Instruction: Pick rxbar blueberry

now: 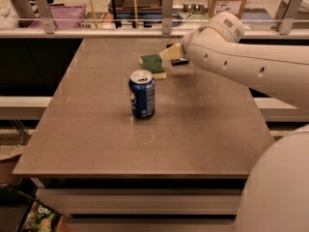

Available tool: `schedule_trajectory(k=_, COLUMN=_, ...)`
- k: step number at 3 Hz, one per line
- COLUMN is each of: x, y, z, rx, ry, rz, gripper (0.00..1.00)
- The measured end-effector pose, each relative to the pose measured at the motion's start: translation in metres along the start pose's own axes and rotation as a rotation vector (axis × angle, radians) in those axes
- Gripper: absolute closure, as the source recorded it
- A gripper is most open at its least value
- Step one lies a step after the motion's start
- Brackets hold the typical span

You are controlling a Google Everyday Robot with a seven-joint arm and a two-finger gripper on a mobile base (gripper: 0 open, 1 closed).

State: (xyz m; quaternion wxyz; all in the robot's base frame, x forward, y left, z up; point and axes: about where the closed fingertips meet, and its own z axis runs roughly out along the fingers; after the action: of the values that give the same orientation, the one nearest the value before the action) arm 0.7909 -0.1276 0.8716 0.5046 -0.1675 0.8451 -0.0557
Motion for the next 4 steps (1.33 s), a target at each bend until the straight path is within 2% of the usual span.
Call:
schedule_trajectory(k=2, x=0.005, y=-0.005, z=0.007, rx=0.068, ry=0.034, rz=-0.045, gripper=0.00)
schedule_trajectory(k=3, x=0.006, y=0.004, z=0.023, rx=0.094, ry=0.046, rz=-0.057, gripper=0.00)
schedule_trajectory(k=4, x=0.007, y=0.005, z=0.024, rx=0.094, ry=0.046, rz=-0.056, gripper=0.00)
